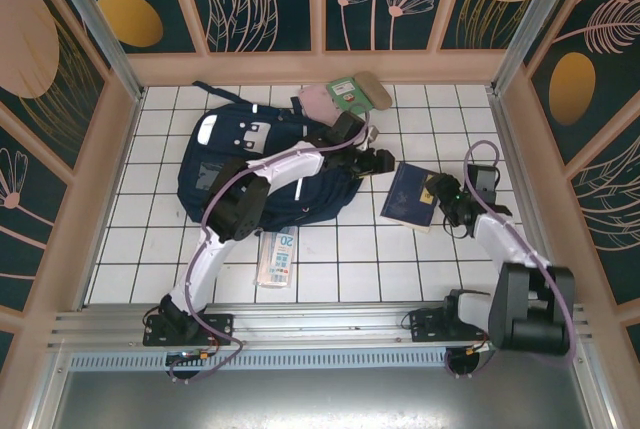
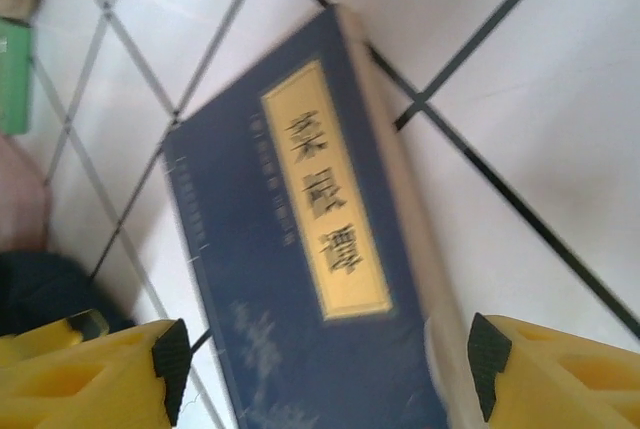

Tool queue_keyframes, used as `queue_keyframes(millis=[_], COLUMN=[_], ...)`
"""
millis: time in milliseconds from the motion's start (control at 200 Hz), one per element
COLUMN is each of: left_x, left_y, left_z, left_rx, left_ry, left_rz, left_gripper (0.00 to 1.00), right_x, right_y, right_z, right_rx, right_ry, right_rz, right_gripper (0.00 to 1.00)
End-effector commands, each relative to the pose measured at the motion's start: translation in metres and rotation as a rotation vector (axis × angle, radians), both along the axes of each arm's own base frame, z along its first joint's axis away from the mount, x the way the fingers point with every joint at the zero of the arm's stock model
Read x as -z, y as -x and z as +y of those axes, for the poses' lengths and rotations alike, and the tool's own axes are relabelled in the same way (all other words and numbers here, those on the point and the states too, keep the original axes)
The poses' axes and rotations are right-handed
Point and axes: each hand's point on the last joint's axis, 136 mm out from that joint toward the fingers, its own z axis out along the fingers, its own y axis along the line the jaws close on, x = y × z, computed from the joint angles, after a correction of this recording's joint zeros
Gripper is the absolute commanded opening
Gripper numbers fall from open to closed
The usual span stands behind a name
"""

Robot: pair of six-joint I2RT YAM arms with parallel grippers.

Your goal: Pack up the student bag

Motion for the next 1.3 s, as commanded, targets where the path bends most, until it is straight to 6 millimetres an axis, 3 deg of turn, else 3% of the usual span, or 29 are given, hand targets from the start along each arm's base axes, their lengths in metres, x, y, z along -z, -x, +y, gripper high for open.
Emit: queue_keyframes(millis=[0, 345, 711, 876, 1116, 1291], left_x=[0.011, 0.058, 0.09, 0.089, 0.075, 0.034], left_y=[0.005, 0.032, 0.038, 0.04, 0.032, 0.008], left_z=[-0.01, -0.02, -0.022, -0.024, -0.017, 0.024], left_rx=[0.021, 0.062, 0.058, 0.061, 0.046, -0.041], left_ry=[0.011, -0.062, -0.084, -0.075, -0.084, -0.049], left_rz=[0.046, 0.125, 0.236, 0.242, 0.201, 0.139], left_gripper=[0.73, 0.73, 0.74, 0.74, 0.74, 0.75], right_x=[0.001, 0.019, 0.011, 0.002, -0.012, -0.04], right_y=[-0.021, -0.03, -0.033, -0.034, -0.035, -0.034], right_z=[0.003, 0.02, 0.049, 0.053, 0.038, 0.036], right_rx=[-0.034, -0.113, -0.173, -0.148, -0.117, -0.126], right_ry=[-0.032, -0.166, -0.26, -0.353, -0.251, -0.232], right_rz=[-0.037, -0.032, -0.068, -0.119, -0.136, -0.192], right_gripper=[0.73, 0.64, 0.6, 0.46, 0.17, 0.16])
